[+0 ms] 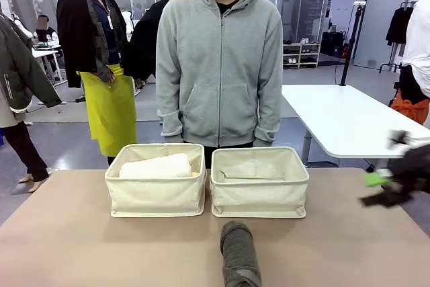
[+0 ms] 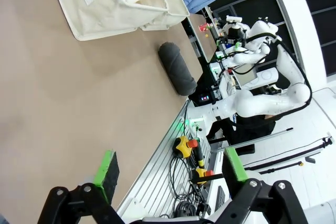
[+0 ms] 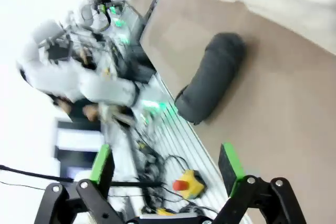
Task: Divide the towels into two baskets.
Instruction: Pick up one hotel-folded towel from the bottom of the table and place it in the Fabric basket indicated by the person.
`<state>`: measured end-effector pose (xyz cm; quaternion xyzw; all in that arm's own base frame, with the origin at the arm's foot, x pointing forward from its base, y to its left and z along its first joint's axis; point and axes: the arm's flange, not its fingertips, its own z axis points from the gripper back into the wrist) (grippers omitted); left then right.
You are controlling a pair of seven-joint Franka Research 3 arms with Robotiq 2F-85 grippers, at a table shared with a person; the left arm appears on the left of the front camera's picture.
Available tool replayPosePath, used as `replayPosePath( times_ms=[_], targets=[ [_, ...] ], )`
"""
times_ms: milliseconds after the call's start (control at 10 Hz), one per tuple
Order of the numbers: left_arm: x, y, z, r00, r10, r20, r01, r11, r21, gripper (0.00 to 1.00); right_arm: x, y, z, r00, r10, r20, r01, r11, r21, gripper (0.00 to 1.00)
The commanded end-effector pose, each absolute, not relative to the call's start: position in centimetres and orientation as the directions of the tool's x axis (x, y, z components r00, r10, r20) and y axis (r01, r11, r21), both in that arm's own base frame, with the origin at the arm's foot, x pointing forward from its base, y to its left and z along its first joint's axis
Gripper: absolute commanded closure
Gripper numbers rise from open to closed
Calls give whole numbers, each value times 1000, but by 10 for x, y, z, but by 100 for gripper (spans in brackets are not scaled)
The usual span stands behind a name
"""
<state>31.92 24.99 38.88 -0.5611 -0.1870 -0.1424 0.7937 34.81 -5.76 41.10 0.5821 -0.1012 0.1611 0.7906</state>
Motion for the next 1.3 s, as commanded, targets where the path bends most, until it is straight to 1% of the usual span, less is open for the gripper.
replayPosePath(
  times_ms=[0, 200, 300, 400, 500, 600, 700, 1200],
  targets=[
    [315, 252, 392, 887, -19, 461, 440, 335, -833, 0, 343, -134, 404, 953, -50, 299, -284, 190, 940, 0],
    [315, 252, 392, 887, -19, 461, 440, 335, -833, 0, 326, -207, 390, 939, -215, 270, -232, 187, 955, 0],
    [315, 252, 392, 887, -19, 461, 440, 335, -833, 0, 323, -236, 378, 928, -265, 260, -225, 158, 962, 0],
    [315, 252, 392, 887, -19, 461, 440, 335, -833, 0, 322, -253, 366, 930, -273, 247, -225, 109, 968, 0],
    [315, 252, 392, 887, -19, 461, 440, 335, -833, 0, 326, -261, 357, 933, -275, 230, -205, 119, 972, 0],
    [315, 252, 392, 887, -19, 461, 440, 335, -833, 0, 333, -258, 351, 939, -249, 236, -227, 66, 972, 0],
    [315, 252, 392, 887, -19, 461, 440, 335, -833, 0, 314, -258, 364, 933, -292, 209, -173, 145, 974, 0],
    [315, 252, 392, 887, -19, 461, 440, 335, -833, 0, 314, -258, 364, 933, -292, 209, -173, 145, 974, 0]
  ],
)
